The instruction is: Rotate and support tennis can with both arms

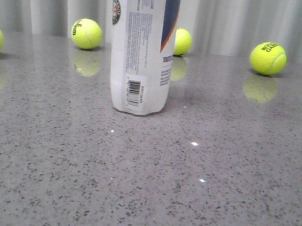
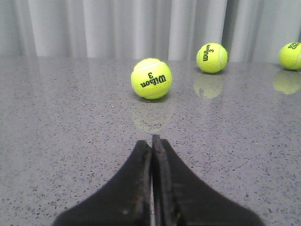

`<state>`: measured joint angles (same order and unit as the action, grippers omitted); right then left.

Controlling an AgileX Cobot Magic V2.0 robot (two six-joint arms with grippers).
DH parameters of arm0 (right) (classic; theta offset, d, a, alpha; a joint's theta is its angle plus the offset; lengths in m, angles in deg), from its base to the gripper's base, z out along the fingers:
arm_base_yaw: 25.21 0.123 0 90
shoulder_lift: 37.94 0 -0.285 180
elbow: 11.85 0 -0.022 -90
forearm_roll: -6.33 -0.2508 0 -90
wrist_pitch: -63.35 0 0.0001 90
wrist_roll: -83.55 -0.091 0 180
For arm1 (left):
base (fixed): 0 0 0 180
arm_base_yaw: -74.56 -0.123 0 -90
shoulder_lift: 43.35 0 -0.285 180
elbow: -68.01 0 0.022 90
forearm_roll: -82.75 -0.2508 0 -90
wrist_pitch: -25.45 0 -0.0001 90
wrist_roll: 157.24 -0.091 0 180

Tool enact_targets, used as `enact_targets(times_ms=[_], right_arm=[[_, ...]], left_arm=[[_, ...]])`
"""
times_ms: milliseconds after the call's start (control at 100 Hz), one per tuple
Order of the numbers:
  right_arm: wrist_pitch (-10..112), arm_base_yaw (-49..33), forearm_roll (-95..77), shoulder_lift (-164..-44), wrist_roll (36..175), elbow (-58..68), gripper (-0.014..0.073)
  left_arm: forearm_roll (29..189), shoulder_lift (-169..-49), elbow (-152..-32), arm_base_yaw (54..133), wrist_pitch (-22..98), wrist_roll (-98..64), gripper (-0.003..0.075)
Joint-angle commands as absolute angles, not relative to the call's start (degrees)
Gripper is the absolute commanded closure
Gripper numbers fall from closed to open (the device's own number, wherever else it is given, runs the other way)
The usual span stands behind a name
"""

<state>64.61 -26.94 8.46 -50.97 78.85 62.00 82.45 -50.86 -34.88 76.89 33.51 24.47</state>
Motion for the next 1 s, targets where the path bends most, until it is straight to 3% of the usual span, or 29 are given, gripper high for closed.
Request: enact_targets(times_ms=[0,300,990], right_arm=[[76.0,-27.3,8.2,-50.1,80.1,64.8,0.0659],[65.3,-27.0,8.2,-43.8,80.5,65.9,0.0659],[65.2,-27.0,8.2,-43.8,80.5,65.9,0.0659]], left_arm=[[82.8,-48.6,-32.2,77.4,29.2,24.5,0.0741],[82.8,-48.6,-32.2,77.4,29.2,24.5,0.0741],[82.8,-48.6,-32.2,77.4,29.2,24.5,0.0741]])
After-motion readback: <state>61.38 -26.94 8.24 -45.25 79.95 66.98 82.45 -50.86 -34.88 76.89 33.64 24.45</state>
